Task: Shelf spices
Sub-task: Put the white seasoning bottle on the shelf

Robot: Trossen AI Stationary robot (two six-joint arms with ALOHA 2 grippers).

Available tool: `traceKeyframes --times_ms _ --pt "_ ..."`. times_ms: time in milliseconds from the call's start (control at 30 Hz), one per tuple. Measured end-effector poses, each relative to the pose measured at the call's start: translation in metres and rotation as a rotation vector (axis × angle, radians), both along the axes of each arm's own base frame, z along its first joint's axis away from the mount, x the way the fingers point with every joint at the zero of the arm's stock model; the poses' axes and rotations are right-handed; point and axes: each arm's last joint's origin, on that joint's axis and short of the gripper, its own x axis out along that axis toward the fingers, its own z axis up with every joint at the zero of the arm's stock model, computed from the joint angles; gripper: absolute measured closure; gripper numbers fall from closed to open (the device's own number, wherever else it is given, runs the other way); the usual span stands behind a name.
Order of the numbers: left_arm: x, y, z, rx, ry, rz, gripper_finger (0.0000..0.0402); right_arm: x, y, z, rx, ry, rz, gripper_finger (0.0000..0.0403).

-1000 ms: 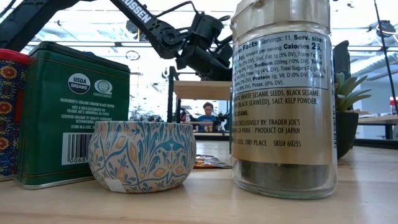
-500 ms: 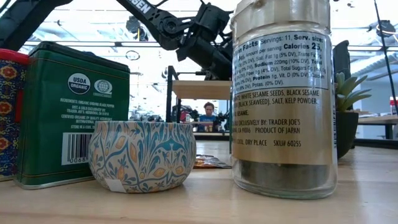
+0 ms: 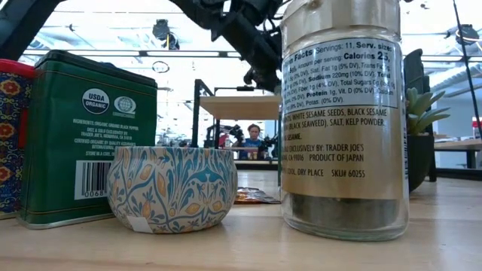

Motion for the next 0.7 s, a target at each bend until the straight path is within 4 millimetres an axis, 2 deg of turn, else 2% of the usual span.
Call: traceKeyframes --times_ms 133,267,467,700 --pt "0.002 0.000 0.013 0.026 0.017 -0.039 0.0120 0.000 0.000 0.000 -0.001 -0.006 0.000 0.0145" --pt "0.001 0.008 0.036 0.016 0.029 -0.084 0.0120 0.000 0.000 0.001 -0.001 -0.007 0.000 0.0145" --pt "-0.005 0.026 0.071 -0.038 -0.015 -0.134 0.0120 0.001 0.000 0.001 -0.011 -0.016 0.005 0.0145" --pt "-0.008 0.034 0.096 -0.068 -0.105 -0.176 0.0120 0.001 0.000 0.002 -0.018 -0.021 0.009 0.0145"
